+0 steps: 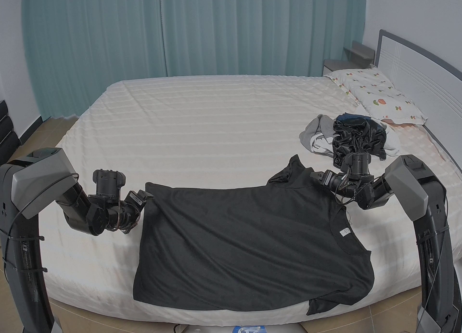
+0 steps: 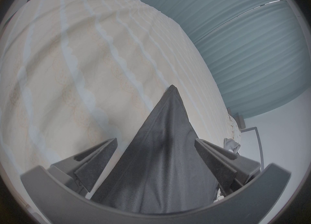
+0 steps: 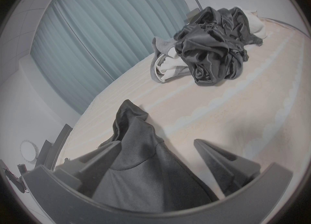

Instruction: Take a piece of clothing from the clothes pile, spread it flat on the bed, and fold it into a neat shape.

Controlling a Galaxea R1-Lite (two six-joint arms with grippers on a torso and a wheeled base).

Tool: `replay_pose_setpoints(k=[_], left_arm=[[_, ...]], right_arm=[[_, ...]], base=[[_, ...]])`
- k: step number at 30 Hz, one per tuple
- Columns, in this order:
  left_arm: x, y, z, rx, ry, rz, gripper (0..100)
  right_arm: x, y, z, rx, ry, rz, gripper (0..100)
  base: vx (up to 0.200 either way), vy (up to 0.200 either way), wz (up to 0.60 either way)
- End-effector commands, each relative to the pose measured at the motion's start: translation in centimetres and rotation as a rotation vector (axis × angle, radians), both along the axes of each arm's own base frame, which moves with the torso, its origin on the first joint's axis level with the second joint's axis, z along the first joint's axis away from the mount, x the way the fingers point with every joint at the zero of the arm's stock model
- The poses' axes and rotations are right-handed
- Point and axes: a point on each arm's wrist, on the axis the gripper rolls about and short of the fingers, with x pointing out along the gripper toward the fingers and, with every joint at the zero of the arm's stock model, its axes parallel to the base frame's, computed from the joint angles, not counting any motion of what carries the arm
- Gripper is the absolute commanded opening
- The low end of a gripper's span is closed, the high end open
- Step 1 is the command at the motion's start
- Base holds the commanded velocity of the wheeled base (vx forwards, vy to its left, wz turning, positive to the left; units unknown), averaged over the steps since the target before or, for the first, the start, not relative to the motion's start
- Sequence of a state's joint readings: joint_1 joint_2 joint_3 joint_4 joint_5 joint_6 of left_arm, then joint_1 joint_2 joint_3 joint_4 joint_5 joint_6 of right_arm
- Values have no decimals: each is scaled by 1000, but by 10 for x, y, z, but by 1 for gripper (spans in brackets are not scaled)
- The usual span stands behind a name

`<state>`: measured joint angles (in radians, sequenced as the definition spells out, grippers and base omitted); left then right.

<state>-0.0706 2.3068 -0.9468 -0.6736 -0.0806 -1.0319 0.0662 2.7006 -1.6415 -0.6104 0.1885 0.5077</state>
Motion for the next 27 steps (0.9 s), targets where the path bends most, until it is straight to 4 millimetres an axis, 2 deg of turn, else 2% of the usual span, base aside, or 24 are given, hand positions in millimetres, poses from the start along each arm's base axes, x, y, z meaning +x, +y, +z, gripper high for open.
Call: replay_pose_setpoints(k=[1, 5, 6, 9, 13, 27], left_arm=[[-1, 0, 1, -3, 1, 0, 100], [-1, 0, 0, -3, 3, 0, 100], [-2, 0, -1, -2, 7, 1, 100], [-4, 0, -3, 2, 12, 2, 100], [-3, 0, -3, 3, -7, 0, 100], [-5, 1, -4, 5, -15, 4, 100]], right_arm=[[3, -3, -16, 6, 16, -6, 0], [2, -9, -10, 18, 2, -22, 0], [0, -16, -1, 25, -18, -37, 0], [-9, -23, 8, 38, -18, -30, 0], [-21, -30, 9, 60, 20, 17, 0], [-34, -42, 7, 39, 48, 4, 0]], base=[[0, 0, 0], [0, 0, 0], [0, 0, 0], [0, 0, 0], [0, 0, 0], [0, 0, 0]])
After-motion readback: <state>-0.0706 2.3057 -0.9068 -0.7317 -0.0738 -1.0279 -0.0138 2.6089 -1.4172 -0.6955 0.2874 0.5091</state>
